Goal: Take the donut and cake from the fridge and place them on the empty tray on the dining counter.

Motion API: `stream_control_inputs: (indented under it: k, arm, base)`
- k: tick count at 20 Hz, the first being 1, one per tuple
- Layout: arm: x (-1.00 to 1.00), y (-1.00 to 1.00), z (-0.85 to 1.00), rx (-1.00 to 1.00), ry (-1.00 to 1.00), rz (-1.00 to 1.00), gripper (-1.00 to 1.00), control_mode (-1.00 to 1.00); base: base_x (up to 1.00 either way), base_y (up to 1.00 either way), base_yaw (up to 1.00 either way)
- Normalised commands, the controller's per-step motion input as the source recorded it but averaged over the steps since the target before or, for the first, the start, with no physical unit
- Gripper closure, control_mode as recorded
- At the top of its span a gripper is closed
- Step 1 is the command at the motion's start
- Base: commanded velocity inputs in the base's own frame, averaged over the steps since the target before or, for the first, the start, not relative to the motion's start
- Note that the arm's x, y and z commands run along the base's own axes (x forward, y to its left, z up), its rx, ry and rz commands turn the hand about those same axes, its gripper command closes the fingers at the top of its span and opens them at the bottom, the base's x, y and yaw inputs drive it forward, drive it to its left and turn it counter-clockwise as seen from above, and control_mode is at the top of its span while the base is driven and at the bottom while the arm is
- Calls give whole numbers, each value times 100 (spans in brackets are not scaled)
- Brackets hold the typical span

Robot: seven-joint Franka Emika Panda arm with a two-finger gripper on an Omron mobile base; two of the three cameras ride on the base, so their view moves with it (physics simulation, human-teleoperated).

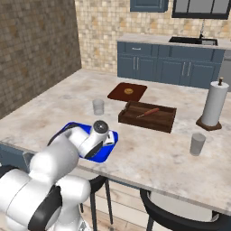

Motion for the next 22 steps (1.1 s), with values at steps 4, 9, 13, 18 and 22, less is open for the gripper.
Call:
stream_control_inputs:
  k: [4,9,13,18,22]
  arm:
    - [0,43,-56,-3,0,-2,100,-100]
    - [0,11,-44,0,-5,0,100,-100]
    - [0,0,-45,0,-11,0,100,-100]
    - [2,10,-43,0,-12,0,100,-100]
    - [13,14,-44,0,-9,0,-100,-100]
  base:
    - [0,0,0]
    - [0,0,0]
    - [0,0,0]
    - [0,0,0]
    - [0,0,0]
